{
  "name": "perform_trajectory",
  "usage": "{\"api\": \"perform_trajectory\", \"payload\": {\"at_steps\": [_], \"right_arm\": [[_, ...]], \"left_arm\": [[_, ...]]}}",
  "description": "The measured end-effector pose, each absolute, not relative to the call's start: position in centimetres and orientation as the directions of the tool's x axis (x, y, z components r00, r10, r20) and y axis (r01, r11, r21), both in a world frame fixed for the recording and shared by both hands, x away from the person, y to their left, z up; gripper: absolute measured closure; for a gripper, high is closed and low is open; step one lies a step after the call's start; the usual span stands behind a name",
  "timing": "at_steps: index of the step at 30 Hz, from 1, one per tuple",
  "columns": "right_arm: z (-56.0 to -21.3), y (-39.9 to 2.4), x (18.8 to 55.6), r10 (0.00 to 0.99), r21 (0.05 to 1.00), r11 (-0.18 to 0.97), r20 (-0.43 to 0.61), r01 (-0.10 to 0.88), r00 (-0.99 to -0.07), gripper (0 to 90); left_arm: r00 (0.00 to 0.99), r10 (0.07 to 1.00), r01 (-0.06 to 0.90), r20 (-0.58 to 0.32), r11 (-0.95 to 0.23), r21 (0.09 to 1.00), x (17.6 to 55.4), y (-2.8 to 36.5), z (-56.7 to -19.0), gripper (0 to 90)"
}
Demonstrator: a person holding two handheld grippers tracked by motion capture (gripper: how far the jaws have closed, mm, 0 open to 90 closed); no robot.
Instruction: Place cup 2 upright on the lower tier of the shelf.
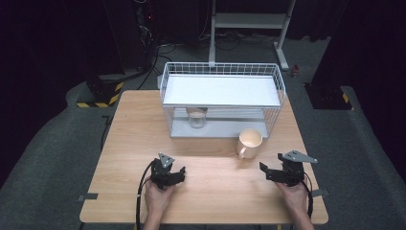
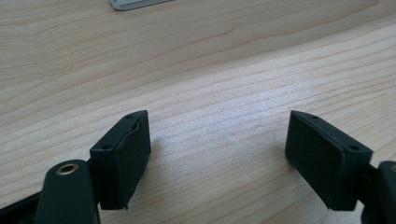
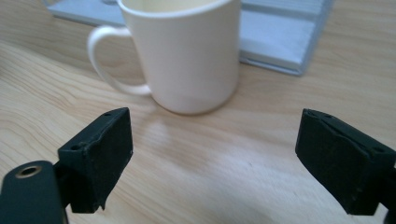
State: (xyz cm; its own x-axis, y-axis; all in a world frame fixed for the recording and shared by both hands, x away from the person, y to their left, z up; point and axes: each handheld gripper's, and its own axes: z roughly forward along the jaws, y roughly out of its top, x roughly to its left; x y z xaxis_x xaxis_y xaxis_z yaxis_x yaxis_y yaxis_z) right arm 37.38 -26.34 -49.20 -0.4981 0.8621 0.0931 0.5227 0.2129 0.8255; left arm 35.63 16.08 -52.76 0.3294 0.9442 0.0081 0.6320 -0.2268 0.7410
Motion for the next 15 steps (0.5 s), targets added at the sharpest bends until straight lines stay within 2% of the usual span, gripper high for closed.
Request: {"api": "perform_trajectory", "payload": {"at_steps": [15], "right_arm": [[-47.5,-23.4,40.2,0.835,0.852,0.233,0.072,0.469,-0.545,9.1]], "left_arm": [[0.329,0.944,0.632,0.009,-0.227,0.741,35.6,16.1,-52.8,22.4]]}}
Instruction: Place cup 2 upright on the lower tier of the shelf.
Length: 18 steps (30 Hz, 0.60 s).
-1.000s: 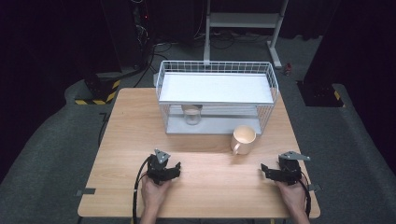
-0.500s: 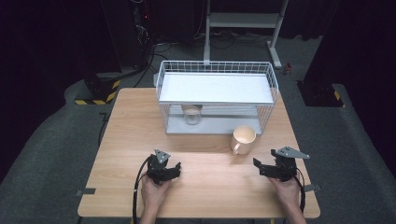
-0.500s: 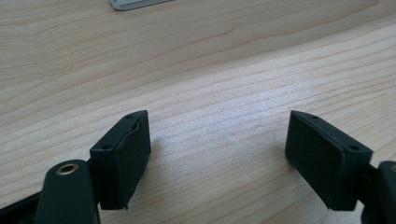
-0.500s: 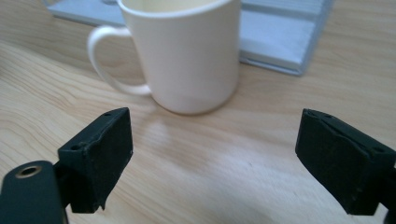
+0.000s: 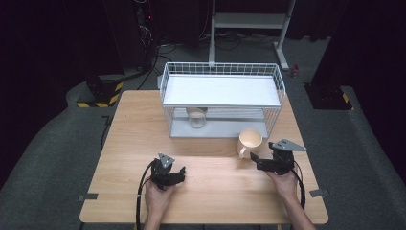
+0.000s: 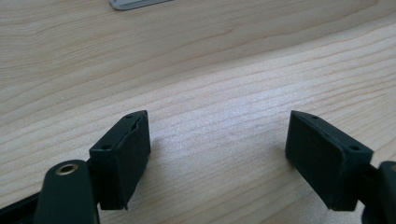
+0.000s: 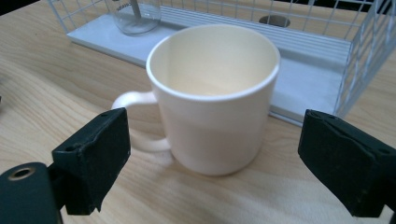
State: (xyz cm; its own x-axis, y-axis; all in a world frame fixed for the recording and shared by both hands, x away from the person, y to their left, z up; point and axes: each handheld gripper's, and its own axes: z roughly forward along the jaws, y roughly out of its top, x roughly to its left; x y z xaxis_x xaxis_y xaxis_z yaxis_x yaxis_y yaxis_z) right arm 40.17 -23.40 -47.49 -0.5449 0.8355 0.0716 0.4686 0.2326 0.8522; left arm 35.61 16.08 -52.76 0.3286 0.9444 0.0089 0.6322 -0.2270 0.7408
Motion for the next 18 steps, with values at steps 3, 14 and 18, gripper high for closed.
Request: {"api": "perform_trajectory", "payload": {"at_steps": [3,14,18], "right_arm": [[-47.2,-22.9,40.7,0.834,0.852,0.241,0.063,0.464,-0.549,8.9],[-46.9,-21.6,42.4,0.842,0.863,0.239,0.043,0.444,-0.537,8.6],[-46.8,-21.3,42.8,0.844,0.862,0.236,0.047,0.449,-0.534,8.6]], "left_arm": [[0.329,0.944,0.632,0.009,-0.227,0.741,35.6,16.1,-52.8,22.4],[0.329,0.944,0.632,0.009,-0.227,0.741,35.6,16.1,-52.8,22.4],[0.328,0.945,0.632,0.007,-0.225,0.741,35.6,16.1,-52.8,22.4]]}}
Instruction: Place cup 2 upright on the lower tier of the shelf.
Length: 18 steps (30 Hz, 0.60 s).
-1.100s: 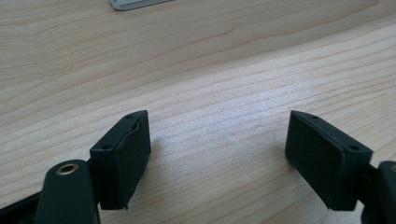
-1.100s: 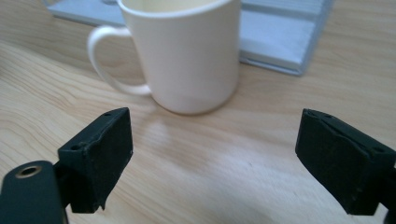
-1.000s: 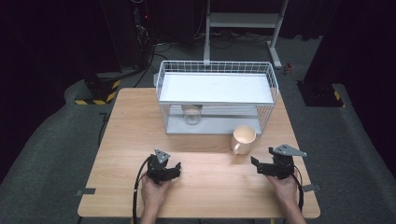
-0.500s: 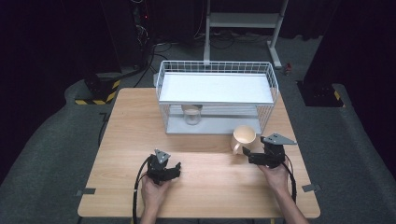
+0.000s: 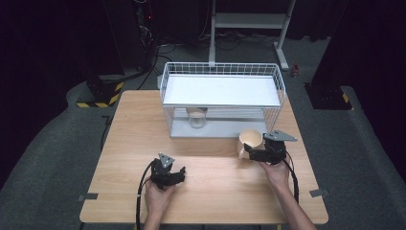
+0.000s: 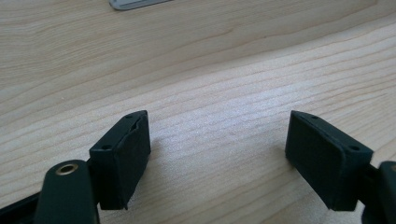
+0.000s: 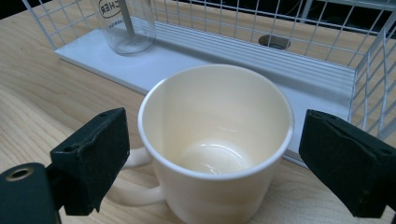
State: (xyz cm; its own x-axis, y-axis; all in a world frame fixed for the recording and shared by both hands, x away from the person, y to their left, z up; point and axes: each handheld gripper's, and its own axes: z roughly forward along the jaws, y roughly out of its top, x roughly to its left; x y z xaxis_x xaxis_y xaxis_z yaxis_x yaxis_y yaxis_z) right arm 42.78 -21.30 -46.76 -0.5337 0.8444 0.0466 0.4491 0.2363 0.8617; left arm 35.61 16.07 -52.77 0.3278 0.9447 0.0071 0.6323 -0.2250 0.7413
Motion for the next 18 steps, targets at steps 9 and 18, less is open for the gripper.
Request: {"api": "perform_trajectory", "payload": {"at_steps": [9,18], "right_arm": [[-46.9,-20.8,43.6,0.849,0.863,0.237,0.039,0.447,-0.526,8.6],[-47.6,-20.4,44.1,0.848,0.853,0.252,0.033,0.457,-0.529,8.5]], "left_arm": [[0.328,0.944,0.632,0.009,-0.227,0.741,35.6,16.1,-52.8,22.4],[0.328,0.944,0.632,0.009,-0.227,0.741,35.6,16.1,-52.8,22.4]]}}
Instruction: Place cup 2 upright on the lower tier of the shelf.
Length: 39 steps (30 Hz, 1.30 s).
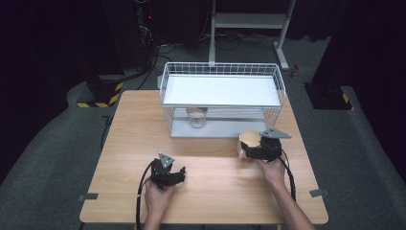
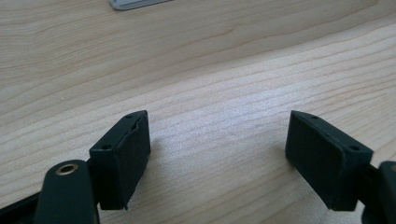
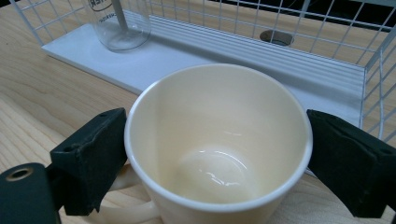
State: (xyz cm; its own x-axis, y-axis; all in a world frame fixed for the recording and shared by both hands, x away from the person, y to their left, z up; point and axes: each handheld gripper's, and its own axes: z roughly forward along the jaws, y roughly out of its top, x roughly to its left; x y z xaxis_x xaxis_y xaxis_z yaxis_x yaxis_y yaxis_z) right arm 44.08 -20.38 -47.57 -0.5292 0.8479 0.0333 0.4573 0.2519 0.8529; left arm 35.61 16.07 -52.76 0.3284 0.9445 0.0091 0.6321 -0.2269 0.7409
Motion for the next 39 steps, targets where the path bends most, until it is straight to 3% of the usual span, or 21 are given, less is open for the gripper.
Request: {"api": "perform_trajectory", "payload": {"at_steps": [39], "right_arm": [[-47.02,-20.78,43.71,0.838,0.845,0.281,0.016,0.456,-0.546,9.9]], "left_arm": [[0.324,0.946,0.630,0.008,-0.222,0.744,35.59,16.02,-52.79,22.5]]}}
